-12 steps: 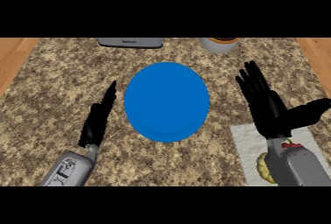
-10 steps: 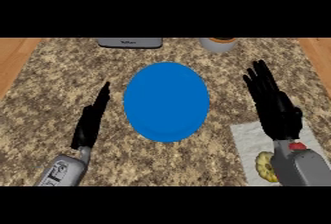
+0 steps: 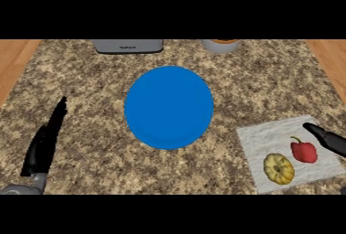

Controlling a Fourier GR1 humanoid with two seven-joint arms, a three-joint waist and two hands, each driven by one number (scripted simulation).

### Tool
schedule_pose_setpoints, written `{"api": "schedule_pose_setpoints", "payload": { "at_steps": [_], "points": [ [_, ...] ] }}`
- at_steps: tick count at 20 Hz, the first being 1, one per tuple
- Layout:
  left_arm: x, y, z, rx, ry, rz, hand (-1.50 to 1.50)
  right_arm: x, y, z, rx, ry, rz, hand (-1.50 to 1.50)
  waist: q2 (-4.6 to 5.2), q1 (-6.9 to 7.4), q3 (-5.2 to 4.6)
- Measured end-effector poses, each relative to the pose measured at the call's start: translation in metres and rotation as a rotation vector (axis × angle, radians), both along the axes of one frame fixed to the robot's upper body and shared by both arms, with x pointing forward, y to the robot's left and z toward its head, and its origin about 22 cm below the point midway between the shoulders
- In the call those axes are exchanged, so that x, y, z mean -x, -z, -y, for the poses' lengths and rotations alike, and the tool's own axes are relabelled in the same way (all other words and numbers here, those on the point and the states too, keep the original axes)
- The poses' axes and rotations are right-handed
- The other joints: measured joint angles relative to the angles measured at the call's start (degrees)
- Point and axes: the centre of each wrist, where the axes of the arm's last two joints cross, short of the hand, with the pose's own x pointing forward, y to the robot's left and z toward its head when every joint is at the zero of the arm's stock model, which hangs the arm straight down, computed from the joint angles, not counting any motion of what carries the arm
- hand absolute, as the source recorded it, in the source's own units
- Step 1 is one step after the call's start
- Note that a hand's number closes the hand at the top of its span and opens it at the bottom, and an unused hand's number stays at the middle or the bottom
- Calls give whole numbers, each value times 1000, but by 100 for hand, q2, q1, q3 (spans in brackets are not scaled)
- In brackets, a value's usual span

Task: Pick the bell pepper from the placemat and place it in the plate

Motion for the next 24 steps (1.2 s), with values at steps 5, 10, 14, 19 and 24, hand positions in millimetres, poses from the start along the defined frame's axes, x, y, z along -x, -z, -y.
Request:
{"api": "schedule_pose_setpoints", "payload": {
  "at_steps": [5,10,14,19,24],
  "points": [
    [21,3,-25,-16,-3,20,0,56,29,1,-12,168,154,-150,25,11,9],
    [33,3,-30,-18,14,31,0,112,37,3,64,133,109,-150,57,68,8],
    [32,5,-31,-13,17,37,0,142,33,22,205,95,-73,-150,80,78,1],
    [29,1,-31,-19,32,45,0,155,17,36,353,72,-303,-150,99,134,-2],
    [28,3,-31,-13,39,48,0,140,-11,47,414,58,-491,-150,108,186,-2]
  ]
}}
